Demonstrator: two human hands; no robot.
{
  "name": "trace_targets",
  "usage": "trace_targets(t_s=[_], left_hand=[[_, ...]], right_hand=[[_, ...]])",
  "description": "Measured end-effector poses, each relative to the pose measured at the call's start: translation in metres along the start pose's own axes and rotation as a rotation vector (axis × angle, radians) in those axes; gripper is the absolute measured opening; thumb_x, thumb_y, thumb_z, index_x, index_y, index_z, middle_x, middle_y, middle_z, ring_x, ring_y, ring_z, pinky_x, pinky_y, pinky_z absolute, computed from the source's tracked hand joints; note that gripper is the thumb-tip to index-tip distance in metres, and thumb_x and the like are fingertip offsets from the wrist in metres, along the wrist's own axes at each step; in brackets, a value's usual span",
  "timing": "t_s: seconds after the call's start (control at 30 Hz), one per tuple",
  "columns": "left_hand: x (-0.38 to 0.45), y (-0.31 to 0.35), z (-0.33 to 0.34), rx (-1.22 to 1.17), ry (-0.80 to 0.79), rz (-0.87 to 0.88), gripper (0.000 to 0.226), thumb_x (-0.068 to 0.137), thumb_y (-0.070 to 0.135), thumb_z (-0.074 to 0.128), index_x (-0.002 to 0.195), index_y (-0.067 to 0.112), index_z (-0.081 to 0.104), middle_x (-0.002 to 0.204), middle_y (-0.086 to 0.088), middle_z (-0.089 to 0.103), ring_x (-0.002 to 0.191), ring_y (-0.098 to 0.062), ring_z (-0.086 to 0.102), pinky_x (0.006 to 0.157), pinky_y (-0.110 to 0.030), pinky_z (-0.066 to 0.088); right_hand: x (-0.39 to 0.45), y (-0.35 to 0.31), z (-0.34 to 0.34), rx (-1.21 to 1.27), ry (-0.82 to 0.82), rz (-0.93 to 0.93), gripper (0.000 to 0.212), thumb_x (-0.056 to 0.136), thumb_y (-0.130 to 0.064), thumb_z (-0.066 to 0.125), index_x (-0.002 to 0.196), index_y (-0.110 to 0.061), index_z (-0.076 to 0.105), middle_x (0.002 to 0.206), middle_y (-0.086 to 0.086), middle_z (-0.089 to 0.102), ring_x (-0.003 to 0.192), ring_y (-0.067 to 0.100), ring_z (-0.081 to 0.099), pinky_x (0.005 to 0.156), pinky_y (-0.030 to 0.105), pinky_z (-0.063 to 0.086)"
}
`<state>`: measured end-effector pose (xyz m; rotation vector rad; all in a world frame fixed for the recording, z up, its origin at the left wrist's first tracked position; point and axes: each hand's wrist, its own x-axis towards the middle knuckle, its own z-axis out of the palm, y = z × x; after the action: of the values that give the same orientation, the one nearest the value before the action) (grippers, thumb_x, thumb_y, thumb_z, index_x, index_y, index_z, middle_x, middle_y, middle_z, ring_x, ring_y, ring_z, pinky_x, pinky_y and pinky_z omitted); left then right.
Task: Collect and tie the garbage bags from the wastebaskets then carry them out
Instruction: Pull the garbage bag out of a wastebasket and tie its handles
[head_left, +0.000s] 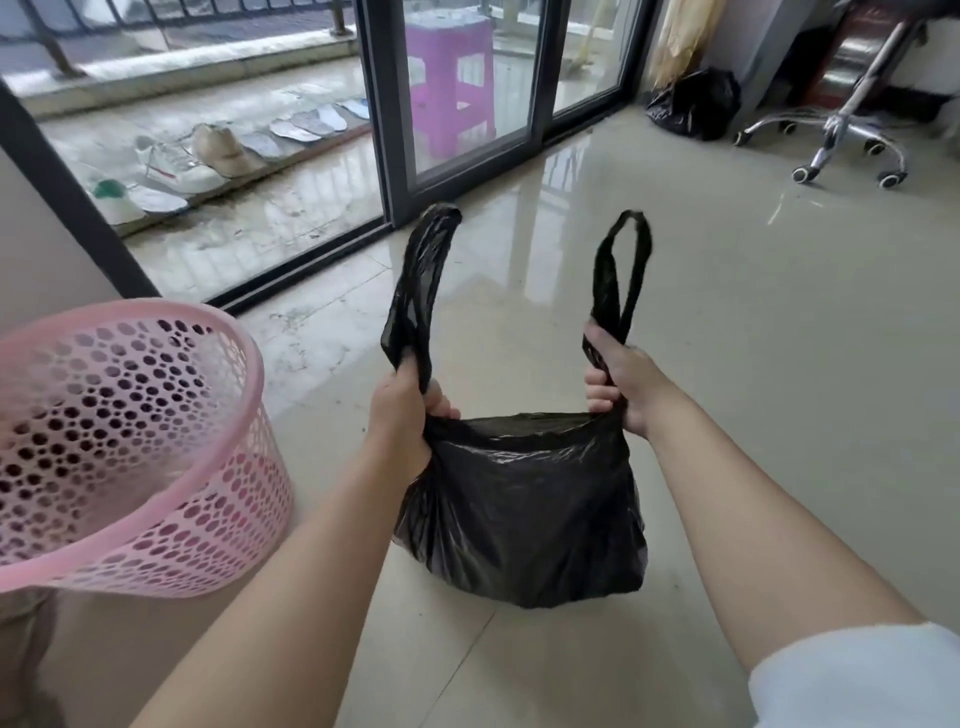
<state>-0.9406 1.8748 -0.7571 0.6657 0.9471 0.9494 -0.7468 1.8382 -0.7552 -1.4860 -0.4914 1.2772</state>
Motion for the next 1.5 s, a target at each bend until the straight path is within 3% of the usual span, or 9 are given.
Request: trace_targets(t_s=[0.17, 0.33, 0.47, 0.57, 0.7, 0.87, 1.17, 1.37, 1.5], left_hand=[[0.007, 0.015, -0.030, 0.181, -0.015, -0.034, 0.024, 0.095, 0.015, 0.048, 0.072, 0.013, 0.043, 0.055, 0.000, 0.035, 0.048, -0.011, 0.036, 0.049, -0.020, 0.035], [0.010, 0.025, -0.047, -0.154, -0.065, -0.001, 0.037, 0.101, 0.024, 0.031, 0.067, 0.014, 0.043, 0.037, 0.005, 0.047, 0.040, -0.010, 0.056, 0.067, -0.026, 0.044], [0.006, 0.027, -0.043, -0.240, -0.172, 0.005, 0.040, 0.101, 0.031, 0.024, 0.067, 0.017, 0.040, 0.028, 0.007, 0.032, 0.031, -0.006, 0.043, 0.061, -0.019, 0.047], [0.011, 0.027, -0.041, -0.161, -0.169, -0.094, 0.041, 0.101, 0.030, 0.025, 0.065, 0.016, 0.039, 0.026, 0.008, 0.026, 0.023, -0.003, 0.027, 0.035, -0.008, 0.035], [0.020, 0.016, -0.048, 0.239, -0.015, -0.215, 0.026, 0.098, 0.020, 0.040, 0.074, 0.011, 0.040, 0.040, 0.002, 0.028, 0.020, -0.005, 0.025, 0.045, -0.018, 0.033], [0.028, -0.003, -0.067, 0.464, -0.067, -0.320, 0.013, 0.089, 0.002, 0.049, 0.081, 0.008, 0.040, 0.064, -0.001, 0.026, 0.036, -0.006, 0.026, 0.038, -0.015, 0.034], [0.023, 0.006, -0.072, 0.453, -0.131, -0.267, 0.042, 0.084, 0.052, 0.047, 0.065, 0.016, 0.040, 0.056, 0.001, 0.031, 0.050, -0.013, 0.031, 0.055, -0.022, 0.031], [0.023, 0.002, -0.068, 0.298, -0.149, -0.226, 0.050, 0.092, 0.051, 0.037, 0.066, 0.011, 0.049, 0.034, 0.005, 0.034, 0.034, -0.009, 0.031, 0.036, -0.016, 0.032], [0.024, 0.001, -0.068, 0.106, -0.200, -0.193, 0.054, 0.097, 0.030, 0.036, 0.053, 0.013, 0.062, 0.044, -0.002, 0.051, 0.036, -0.012, 0.039, 0.041, -0.020, 0.031]], right_hand=[[0.001, -0.006, 0.011, -0.477, -0.078, -0.047, 0.021, 0.091, 0.005, 0.043, 0.074, -0.005, 0.052, 0.075, 0.005, 0.049, 0.064, 0.016, 0.047, 0.057, 0.019, 0.041], [0.001, -0.008, 0.018, 0.271, -0.088, -0.121, 0.038, 0.100, -0.020, 0.028, 0.070, -0.013, 0.048, 0.061, -0.002, 0.073, 0.072, 0.012, 0.064, 0.067, 0.025, 0.053], [-0.006, -0.008, 0.038, 0.549, -0.126, -0.151, 0.040, 0.101, -0.027, 0.025, 0.065, -0.015, 0.038, 0.033, -0.005, 0.048, 0.034, 0.008, 0.055, 0.055, 0.026, 0.051], [-0.006, -0.008, 0.050, 0.265, -0.249, -0.025, 0.038, 0.100, -0.032, 0.026, 0.068, -0.015, 0.036, 0.026, -0.005, 0.025, 0.021, 0.003, 0.023, 0.029, 0.010, 0.027], [-0.001, 0.008, 0.063, -0.453, -0.340, 0.127, 0.032, 0.094, -0.044, 0.038, 0.080, -0.015, 0.038, 0.042, -0.007, 0.022, 0.028, 0.004, 0.017, 0.033, 0.015, 0.017], [0.005, 0.016, 0.076, -0.443, -0.280, 0.050, 0.026, 0.097, -0.020, 0.028, 0.076, -0.012, 0.042, 0.059, 0.000, 0.029, 0.029, 0.004, 0.024, 0.037, 0.017, 0.026], [0.007, 0.026, 0.090, -1.059, -0.394, -0.323, 0.028, 0.093, -0.017, 0.047, 0.078, -0.003, 0.065, 0.055, 0.001, 0.044, 0.031, -0.001, 0.039, 0.048, 0.017, 0.035], [0.000, 0.026, 0.089, -1.099, -0.745, -0.053, 0.034, 0.092, -0.011, 0.047, 0.060, -0.020, 0.052, 0.048, -0.007, 0.041, 0.045, 0.006, 0.035, 0.046, 0.016, 0.030], [0.006, 0.031, 0.077, -1.016, -0.805, 0.190, 0.024, 0.094, -0.015, 0.046, 0.086, -0.004, 0.066, 0.058, -0.010, 0.059, 0.052, 0.002, 0.053, 0.053, 0.013, 0.046]])
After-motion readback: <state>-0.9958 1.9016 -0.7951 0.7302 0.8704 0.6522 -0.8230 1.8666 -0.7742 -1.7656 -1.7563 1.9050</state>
